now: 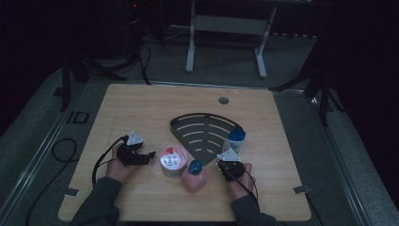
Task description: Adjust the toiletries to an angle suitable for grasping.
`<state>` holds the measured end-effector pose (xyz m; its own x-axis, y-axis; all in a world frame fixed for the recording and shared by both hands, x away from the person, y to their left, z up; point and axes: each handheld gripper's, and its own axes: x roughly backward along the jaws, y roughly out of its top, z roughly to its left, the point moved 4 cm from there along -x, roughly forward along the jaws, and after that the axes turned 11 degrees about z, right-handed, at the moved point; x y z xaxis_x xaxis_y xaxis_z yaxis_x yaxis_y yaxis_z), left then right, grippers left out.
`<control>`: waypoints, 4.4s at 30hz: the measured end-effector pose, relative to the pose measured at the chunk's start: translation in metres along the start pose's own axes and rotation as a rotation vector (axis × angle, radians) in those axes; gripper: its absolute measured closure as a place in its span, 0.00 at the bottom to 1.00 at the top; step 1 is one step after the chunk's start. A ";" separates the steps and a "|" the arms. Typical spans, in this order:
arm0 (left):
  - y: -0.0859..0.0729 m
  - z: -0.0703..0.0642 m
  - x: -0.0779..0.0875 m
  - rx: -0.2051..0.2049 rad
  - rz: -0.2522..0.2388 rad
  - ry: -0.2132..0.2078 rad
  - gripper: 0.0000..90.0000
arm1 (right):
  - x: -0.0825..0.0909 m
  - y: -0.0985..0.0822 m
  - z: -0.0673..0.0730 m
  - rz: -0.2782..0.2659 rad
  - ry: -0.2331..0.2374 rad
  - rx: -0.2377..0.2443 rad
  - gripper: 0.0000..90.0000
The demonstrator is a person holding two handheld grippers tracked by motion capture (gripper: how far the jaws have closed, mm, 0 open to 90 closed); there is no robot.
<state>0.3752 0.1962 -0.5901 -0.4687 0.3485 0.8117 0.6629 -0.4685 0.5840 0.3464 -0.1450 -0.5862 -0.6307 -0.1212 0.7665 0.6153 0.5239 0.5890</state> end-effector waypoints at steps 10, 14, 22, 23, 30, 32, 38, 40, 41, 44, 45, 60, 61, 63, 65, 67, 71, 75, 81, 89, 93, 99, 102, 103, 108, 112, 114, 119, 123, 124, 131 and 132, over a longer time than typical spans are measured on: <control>0.000 0.000 0.000 0.000 0.000 0.000 0.31 | 0.001 -0.005 -0.011 0.013 -0.018 -0.034 1.00; 0.000 0.000 0.000 0.000 0.000 0.000 0.31 | 0.000 -0.007 -0.019 0.016 -0.021 -0.047 1.00; 0.000 0.000 0.000 0.000 0.000 0.000 0.31 | -0.002 -0.009 -0.030 0.023 -0.025 -0.077 1.00; 0.000 0.000 0.000 0.001 0.000 -0.001 0.31 | -0.002 -0.009 -0.031 0.024 -0.025 -0.078 1.00; 0.000 0.000 0.000 0.000 0.000 0.000 0.31 | -0.003 -0.010 -0.040 0.030 -0.025 -0.080 1.00; 0.000 0.000 0.000 0.000 0.000 0.000 0.31 | -0.003 -0.012 -0.043 0.034 -0.027 -0.081 1.00; 0.000 0.000 0.000 0.000 -0.001 0.000 0.31 | -0.002 -0.016 -0.051 0.039 -0.028 -0.085 1.00; 0.000 0.000 0.000 0.000 -0.001 0.000 0.31 | -0.002 -0.016 -0.054 0.042 -0.031 -0.082 1.00; 0.000 0.000 0.000 0.000 -0.001 0.000 0.31 | -0.002 -0.016 -0.055 0.042 -0.031 -0.078 1.00; 0.000 0.000 0.000 0.000 -0.001 0.000 0.31 | -0.004 -0.016 -0.058 0.040 -0.029 -0.075 1.00; 0.000 0.000 0.000 0.000 0.000 0.000 0.31 | -0.004 -0.016 -0.060 0.039 -0.025 -0.078 1.00; 0.000 0.000 0.000 -0.001 0.000 -0.001 0.31 | -0.002 -0.018 -0.064 0.037 0.007 -0.100 0.98; 0.000 0.000 0.000 -0.001 0.000 -0.001 0.31 | 0.001 -0.017 -0.062 0.032 0.013 -0.092 0.97; 0.000 0.000 0.000 -0.001 0.000 -0.002 0.31 | 0.010 -0.016 -0.055 0.017 0.029 -0.075 0.97; 0.000 0.000 0.000 -0.001 0.000 -0.001 0.31 | 0.022 -0.014 -0.045 -0.005 0.073 -0.062 0.94; 0.000 0.000 0.000 -0.001 0.000 -0.001 0.31 | 0.029 -0.013 -0.039 -0.018 0.092 -0.047 0.93; 0.000 0.000 0.000 -0.001 0.001 -0.001 0.31 | 0.067 -0.014 -0.011 -0.079 0.169 0.023 0.86; 0.000 0.000 0.000 -0.001 0.000 -0.001 0.31 | 0.096 -0.016 0.008 -0.126 0.232 0.056 0.86; 0.000 0.000 0.000 0.000 0.000 0.000 0.31 | 0.129 -0.011 0.040 -0.190 0.300 0.132 0.98; 0.000 0.000 0.000 -0.001 0.000 -0.001 0.31 | 0.130 0.006 0.088 -0.230 0.357 0.189 1.00; 0.000 0.000 0.000 -0.002 0.000 -0.003 0.31 | 0.121 0.016 0.103 -0.231 0.350 0.195 1.00; 0.000 0.000 0.000 -0.003 0.000 -0.003 0.31 | 0.111 0.029 0.114 -0.247 0.322 0.185 1.00; 0.000 0.000 0.000 -0.003 0.000 -0.004 0.31 | 0.107 0.033 0.114 -0.244 0.308 0.155 1.00; 0.000 0.000 0.000 -0.004 0.000 -0.004 0.31 | 0.106 0.034 0.113 -0.244 0.316 0.147 1.00; 0.000 0.000 0.000 -0.004 0.000 -0.004 0.31 | 0.106 0.034 0.113 -0.235 0.296 0.132 1.00; 0.000 0.000 0.000 -0.004 0.000 -0.004 0.31 | 0.105 0.033 0.106 -0.224 0.275 0.103 1.00; 0.000 0.000 0.000 -0.005 0.000 -0.004 0.31 | 0.104 0.033 0.102 -0.219 0.266 0.089 1.00; 0.000 0.000 0.000 -0.005 -0.001 -0.004 0.31 | 0.105 0.029 0.092 -0.211 0.249 0.068 1.00; 0.000 0.000 0.000 -0.004 -0.001 -0.004 0.31 | 0.106 0.025 0.087 -0.208 0.240 0.059 1.00; 0.000 0.000 0.000 -0.004 -0.001 -0.004 0.31 | 0.106 0.024 0.087 -0.207 0.241 0.060 1.00; 0.000 0.000 0.000 -0.005 -0.001 -0.004 0.31 | 0.102 0.037 0.095 -0.213 0.241 0.083 1.00; 0.000 0.000 0.000 -0.005 0.000 -0.004 0.31 | 0.101 0.039 0.096 -0.211 0.241 0.083 1.00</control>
<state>0.3753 0.1958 -0.5901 -0.4669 0.3516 0.8114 0.6599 -0.4722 0.5844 0.2612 -0.0557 -0.5107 -0.6039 -0.4257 0.6738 0.4359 0.5314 0.7264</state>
